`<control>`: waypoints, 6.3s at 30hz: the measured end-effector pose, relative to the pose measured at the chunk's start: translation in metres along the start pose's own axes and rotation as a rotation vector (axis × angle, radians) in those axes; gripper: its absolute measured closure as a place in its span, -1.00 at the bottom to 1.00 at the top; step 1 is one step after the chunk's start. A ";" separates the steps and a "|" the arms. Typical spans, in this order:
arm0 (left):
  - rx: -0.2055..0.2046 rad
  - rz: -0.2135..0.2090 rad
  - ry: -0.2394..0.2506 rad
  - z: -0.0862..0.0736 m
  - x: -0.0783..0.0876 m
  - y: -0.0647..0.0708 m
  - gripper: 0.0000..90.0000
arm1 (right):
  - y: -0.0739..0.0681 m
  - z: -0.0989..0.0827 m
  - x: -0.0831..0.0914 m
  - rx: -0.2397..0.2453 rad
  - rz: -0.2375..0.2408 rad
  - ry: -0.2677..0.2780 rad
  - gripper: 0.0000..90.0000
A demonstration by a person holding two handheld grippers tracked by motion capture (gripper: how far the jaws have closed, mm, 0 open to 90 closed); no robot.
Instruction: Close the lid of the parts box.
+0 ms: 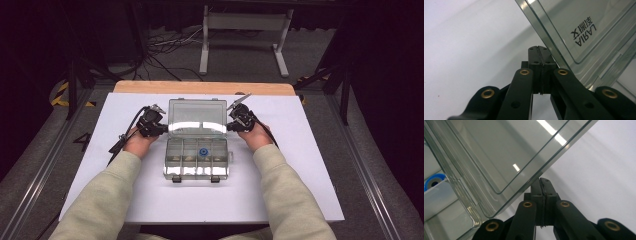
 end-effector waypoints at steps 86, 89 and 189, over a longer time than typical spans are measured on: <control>-0.079 -0.091 0.283 -0.028 0.105 0.054 0.94 | -0.075 -0.022 0.106 0.119 0.070 0.307 0.98; -0.082 -0.114 0.291 -0.034 0.109 0.059 0.94 | -0.080 -0.026 0.108 0.120 0.082 0.317 0.98; -0.241 -0.252 0.002 -0.062 0.087 0.095 0.98 | -0.124 -0.059 0.075 0.196 0.201 0.015 0.99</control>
Point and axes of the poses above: each handheld gripper's, and its own axes: x roughly backward along the jaws, z roughly out of its top, y roughly to its right, the point moved 2 cm from there along -x, roughly forward along the jaws, and after that the axes turned 1 degree about -x, right-handed, at the moved point
